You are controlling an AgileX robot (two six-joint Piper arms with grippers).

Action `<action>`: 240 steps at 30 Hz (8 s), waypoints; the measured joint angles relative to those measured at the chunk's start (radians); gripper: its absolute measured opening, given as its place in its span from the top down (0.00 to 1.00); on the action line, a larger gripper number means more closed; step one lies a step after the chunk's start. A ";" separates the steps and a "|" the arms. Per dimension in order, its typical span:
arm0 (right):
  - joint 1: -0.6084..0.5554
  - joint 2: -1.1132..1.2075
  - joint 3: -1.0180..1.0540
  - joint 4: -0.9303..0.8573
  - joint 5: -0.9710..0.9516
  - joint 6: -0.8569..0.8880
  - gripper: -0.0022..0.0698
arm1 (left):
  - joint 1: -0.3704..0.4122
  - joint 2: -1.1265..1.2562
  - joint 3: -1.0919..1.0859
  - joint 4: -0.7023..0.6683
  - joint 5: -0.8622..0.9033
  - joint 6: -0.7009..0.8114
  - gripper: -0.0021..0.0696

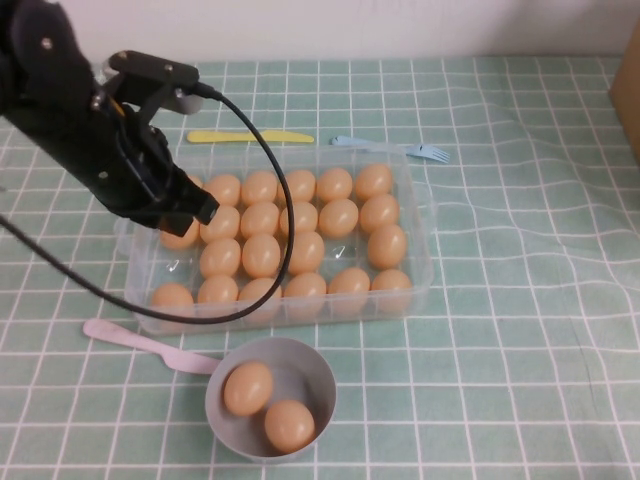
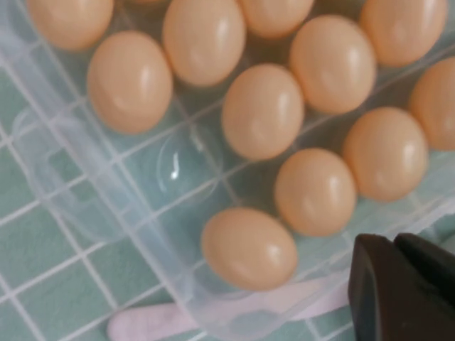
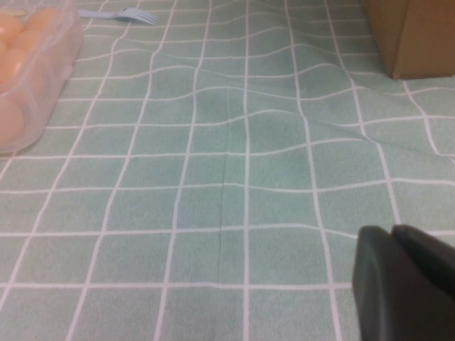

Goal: Take an egg out of the egg box
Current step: Pick up the egg from the plastic box, then place the egg in the bowl

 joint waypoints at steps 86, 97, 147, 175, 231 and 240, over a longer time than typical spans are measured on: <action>0.000 0.000 0.000 0.000 0.000 0.000 0.99 | -0.057 0.384 -0.170 0.481 -0.172 0.043 0.40; 0.000 0.000 0.000 0.000 0.000 0.000 0.99 | -0.049 0.416 -0.170 0.462 -0.189 0.043 0.40; 0.000 0.000 0.000 0.000 0.000 0.000 0.99 | -0.068 0.241 -0.170 0.439 -0.094 -0.059 0.50; 0.000 0.000 0.000 0.000 0.000 0.000 0.99 | -0.414 0.018 0.156 0.181 0.025 -0.048 0.50; 0.000 0.000 0.000 0.000 0.000 0.000 0.99 | -0.416 0.069 0.246 0.117 -0.203 0.591 0.47; 0.000 0.000 0.000 0.000 0.000 0.000 0.99 | -0.416 0.069 0.246 0.117 -0.203 0.593 0.40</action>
